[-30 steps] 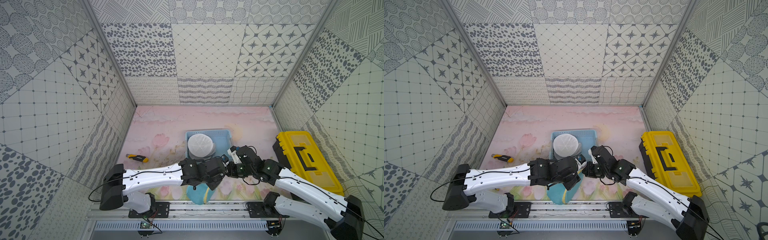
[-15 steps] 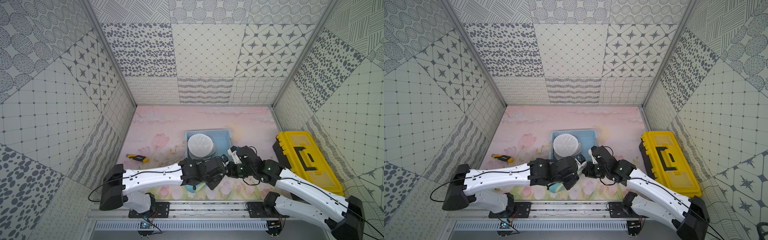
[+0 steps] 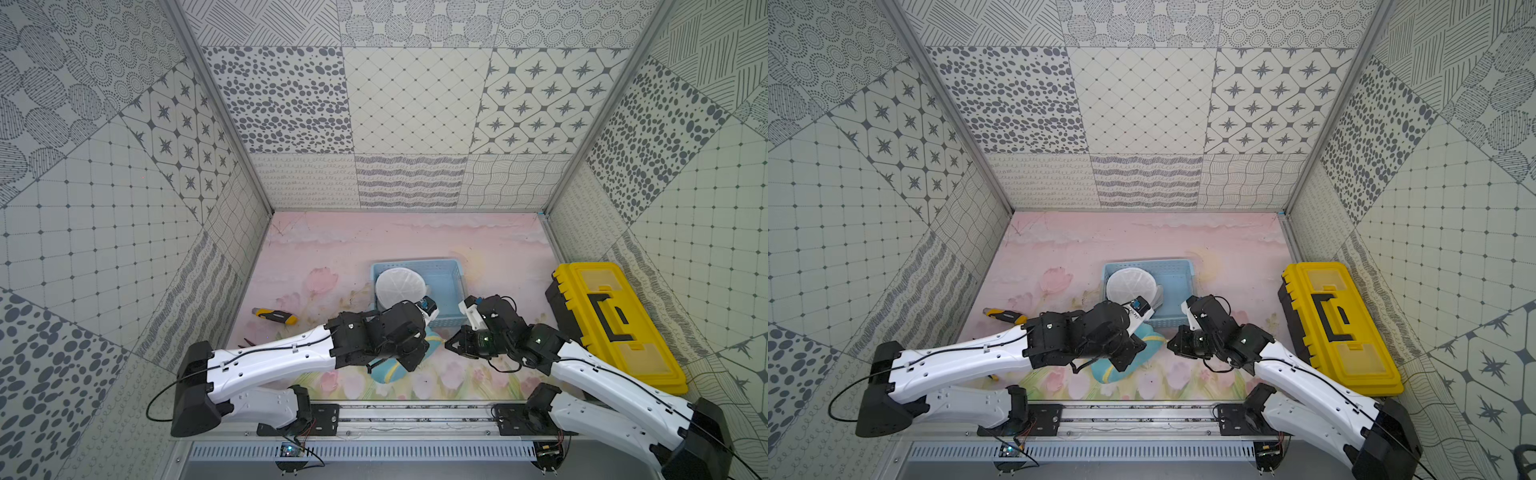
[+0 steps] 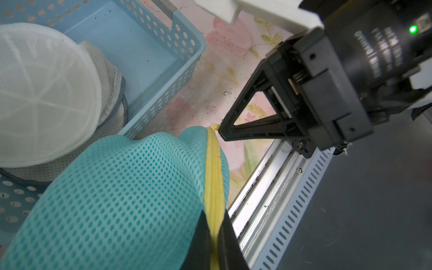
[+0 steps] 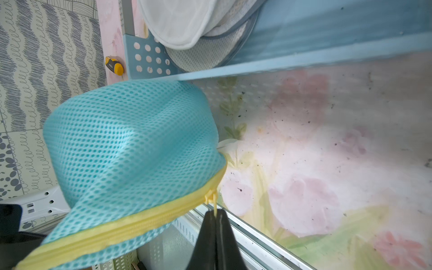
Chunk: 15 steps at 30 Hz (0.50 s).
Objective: Turn the laundry bag inside out
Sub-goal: Zip the zipper on the laundry bag.
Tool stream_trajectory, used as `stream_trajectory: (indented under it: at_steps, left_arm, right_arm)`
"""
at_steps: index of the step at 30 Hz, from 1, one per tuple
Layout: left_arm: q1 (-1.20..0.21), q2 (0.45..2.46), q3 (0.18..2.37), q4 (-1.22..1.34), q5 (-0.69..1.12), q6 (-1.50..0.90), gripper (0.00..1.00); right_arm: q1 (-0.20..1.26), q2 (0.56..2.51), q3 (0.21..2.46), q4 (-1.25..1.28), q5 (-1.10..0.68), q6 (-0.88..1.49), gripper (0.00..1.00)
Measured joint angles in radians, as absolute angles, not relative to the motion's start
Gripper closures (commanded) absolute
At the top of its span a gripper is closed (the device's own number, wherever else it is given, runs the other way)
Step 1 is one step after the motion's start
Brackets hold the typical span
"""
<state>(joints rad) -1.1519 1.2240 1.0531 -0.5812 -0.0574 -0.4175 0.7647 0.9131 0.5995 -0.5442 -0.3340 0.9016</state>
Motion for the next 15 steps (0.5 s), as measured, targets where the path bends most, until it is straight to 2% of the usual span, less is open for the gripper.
stream_trajectory:
  at_steps: [12, 13, 15]
  left_arm:
    - [-0.981, 1.071, 0.855, -0.428, 0.149, -0.58, 0.99]
    - [-0.967, 1.067, 0.827, -0.406, 0.165, -0.596, 0.96]
    - [-0.936, 1.06, 0.773, -0.368, 0.192, -0.631, 0.77]
  right_arm:
    - [0.755, 0.949, 0.542, -0.477, -0.405, 0.891, 1.0]
    - [0.755, 0.954, 0.542, -0.479, -0.407, 0.885, 1.0]
    - [0.755, 0.966, 0.542, -0.486, -0.414, 0.874, 1.0]
